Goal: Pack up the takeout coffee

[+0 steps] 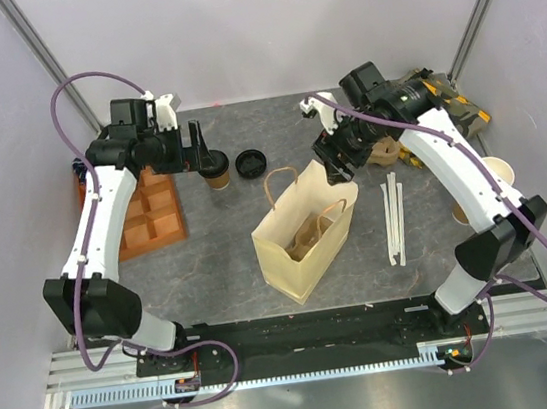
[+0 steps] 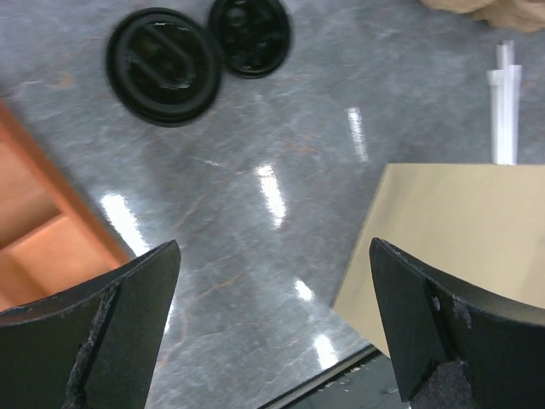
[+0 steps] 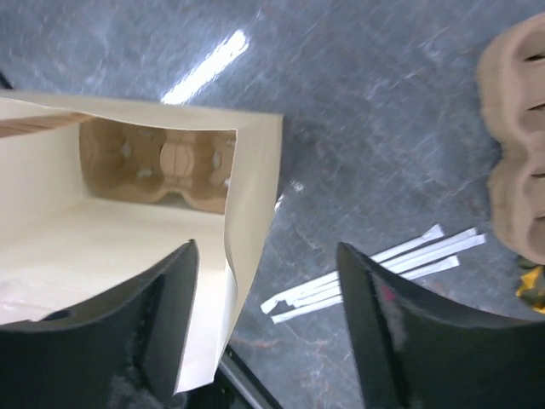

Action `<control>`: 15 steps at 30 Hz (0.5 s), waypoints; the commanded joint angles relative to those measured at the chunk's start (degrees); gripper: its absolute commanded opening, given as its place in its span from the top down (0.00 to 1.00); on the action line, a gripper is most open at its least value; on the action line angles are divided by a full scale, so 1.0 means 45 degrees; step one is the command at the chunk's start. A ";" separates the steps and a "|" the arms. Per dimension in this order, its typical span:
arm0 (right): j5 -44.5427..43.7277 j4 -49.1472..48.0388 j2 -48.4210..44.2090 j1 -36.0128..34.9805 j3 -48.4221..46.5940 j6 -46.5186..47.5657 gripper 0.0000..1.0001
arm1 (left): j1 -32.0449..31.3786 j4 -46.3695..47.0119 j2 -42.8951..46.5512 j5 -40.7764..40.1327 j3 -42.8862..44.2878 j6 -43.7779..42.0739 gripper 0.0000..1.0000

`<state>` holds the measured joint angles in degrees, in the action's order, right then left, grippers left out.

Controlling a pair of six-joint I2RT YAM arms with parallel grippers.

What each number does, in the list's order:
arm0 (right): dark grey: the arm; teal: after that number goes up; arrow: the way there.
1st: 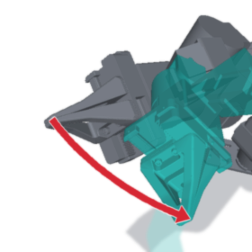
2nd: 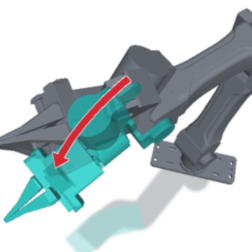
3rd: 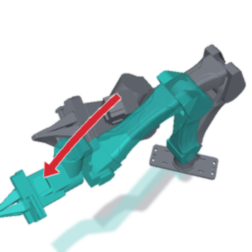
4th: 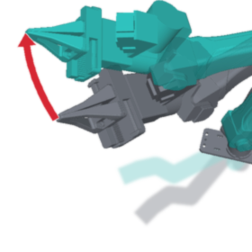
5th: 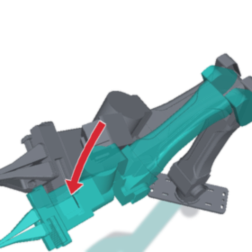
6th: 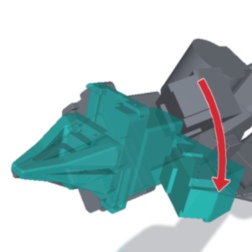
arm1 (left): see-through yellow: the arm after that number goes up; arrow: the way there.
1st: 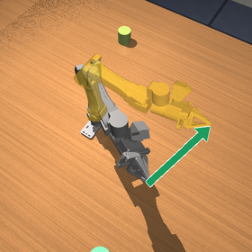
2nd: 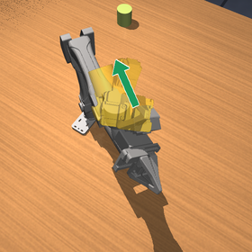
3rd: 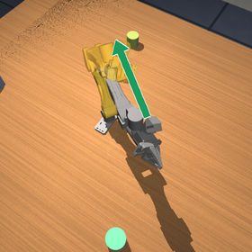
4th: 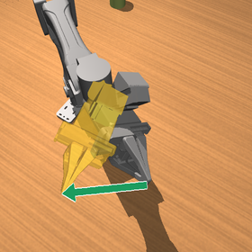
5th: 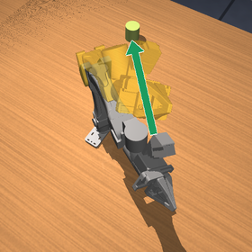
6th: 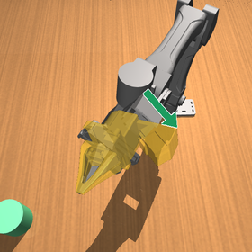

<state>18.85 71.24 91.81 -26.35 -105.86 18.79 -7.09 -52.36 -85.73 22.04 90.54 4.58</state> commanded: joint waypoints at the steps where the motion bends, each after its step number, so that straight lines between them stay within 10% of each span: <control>1: 0.1182 0.2078 0.0515 0.0015 -0.0869 0.1020 0.35 | 0.0092 -0.0180 -0.1431 -0.1323 0.1147 -0.1286 0.00; 12: 0.0674 0.2059 0.0574 -0.0004 -0.0595 0.1216 0.78 | -0.0337 -0.0533 -0.4638 -0.2652 0.3979 -0.3556 0.00; 15: 0.0713 0.2059 0.0594 -0.0004 -0.0790 0.1177 0.72 | -0.0494 -0.0436 -0.5106 -0.2964 0.4195 -0.3791 0.00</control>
<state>21.19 77.01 94.89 -26.28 -107.09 23.38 -8.16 -54.19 -106.54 11.88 106.02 -7.86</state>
